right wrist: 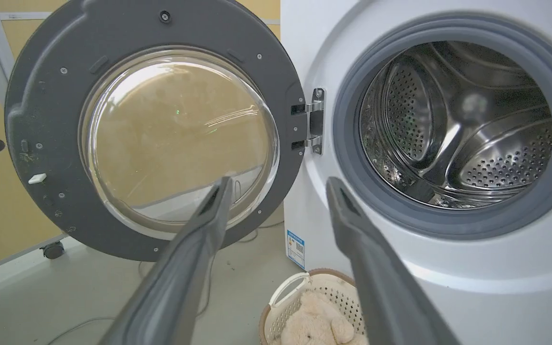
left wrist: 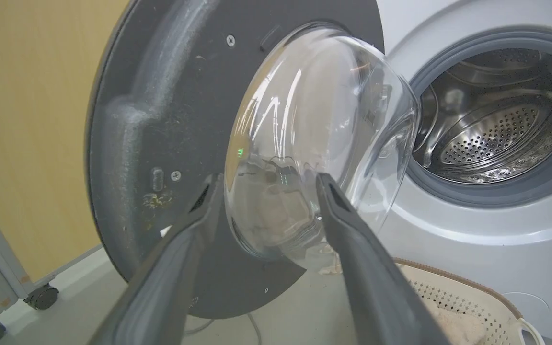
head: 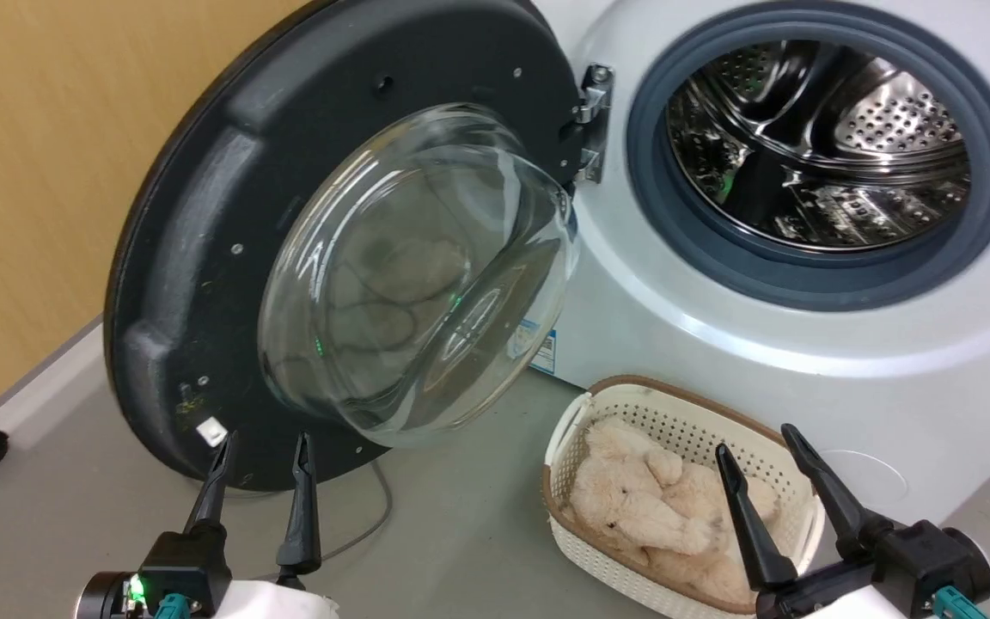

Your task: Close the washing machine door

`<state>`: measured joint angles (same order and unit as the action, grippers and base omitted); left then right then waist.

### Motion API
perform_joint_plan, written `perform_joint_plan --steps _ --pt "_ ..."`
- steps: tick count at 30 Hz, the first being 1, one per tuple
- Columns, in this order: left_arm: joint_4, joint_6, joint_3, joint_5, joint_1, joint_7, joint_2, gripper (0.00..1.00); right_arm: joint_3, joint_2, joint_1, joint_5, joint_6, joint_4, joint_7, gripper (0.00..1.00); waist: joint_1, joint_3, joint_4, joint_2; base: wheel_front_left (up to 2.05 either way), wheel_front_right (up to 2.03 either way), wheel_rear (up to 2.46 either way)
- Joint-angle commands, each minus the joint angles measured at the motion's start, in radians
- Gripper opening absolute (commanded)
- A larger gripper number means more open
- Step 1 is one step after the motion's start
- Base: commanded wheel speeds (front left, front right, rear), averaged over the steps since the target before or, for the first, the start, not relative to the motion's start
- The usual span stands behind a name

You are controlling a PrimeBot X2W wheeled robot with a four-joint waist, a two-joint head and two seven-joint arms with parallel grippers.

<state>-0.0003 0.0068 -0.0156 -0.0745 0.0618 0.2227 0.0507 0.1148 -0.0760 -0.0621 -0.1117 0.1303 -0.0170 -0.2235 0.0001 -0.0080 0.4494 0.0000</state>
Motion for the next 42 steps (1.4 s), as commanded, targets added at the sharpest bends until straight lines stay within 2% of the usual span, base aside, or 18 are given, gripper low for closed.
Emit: perform_joint_plan --steps 1,15,28,29,30,37,42 --pt "-0.006 0.004 0.001 -0.008 0.011 0.01 0.0 1.0 0.005 -0.006 -0.001 -0.012 0.0 -0.001 -0.009 1.0 -0.0001 0.001 0.008 0.0 0.0 0.0 0.0" --pt "-0.01 0.009 0.0 -0.022 0.018 0.039 -0.001 1.0 0.024 -0.012 -0.003 -0.033 0.0 0.003 -0.038 1.0 -0.0001 0.001 0.066 0.0 0.0 0.0 0.0" --pt "-0.011 0.003 0.001 -0.041 0.018 0.039 -0.001 1.0 0.022 -0.012 -0.007 -0.031 0.0 0.004 -0.038 1.0 -0.0001 -0.001 0.065 0.0 0.0 0.0 0.0" --pt "-0.016 0.002 0.003 -0.048 0.016 0.039 -0.001 0.4 0.022 -0.012 -0.008 -0.03 0.0 0.003 -0.038 1.0 -0.0001 -0.001 0.065 0.0 0.0 0.0 0.0" --pt "-0.023 -0.002 0.007 -0.053 0.014 0.039 -0.001 0.0 0.021 -0.012 -0.008 -0.03 0.0 0.003 -0.038 1.0 -0.0001 -0.001 0.066 0.0 0.0 0.0 0.0" --pt "-0.132 -0.038 0.108 -0.057 -0.045 0.039 0.023 0.0 0.015 -0.014 -0.019 -0.022 0.0 -0.011 -0.038 1.0 -0.0001 0.01 0.058 0.0 0.0 0.0 0.0" --pt "-0.146 -0.08 0.217 -0.091 -0.127 0.039 0.1 0.0 0.019 -0.035 -0.01 -0.012 0.0 -0.017 -0.038 1.0 -0.0001 0.044 0.033 0.0 0.0 0.0 0.0"
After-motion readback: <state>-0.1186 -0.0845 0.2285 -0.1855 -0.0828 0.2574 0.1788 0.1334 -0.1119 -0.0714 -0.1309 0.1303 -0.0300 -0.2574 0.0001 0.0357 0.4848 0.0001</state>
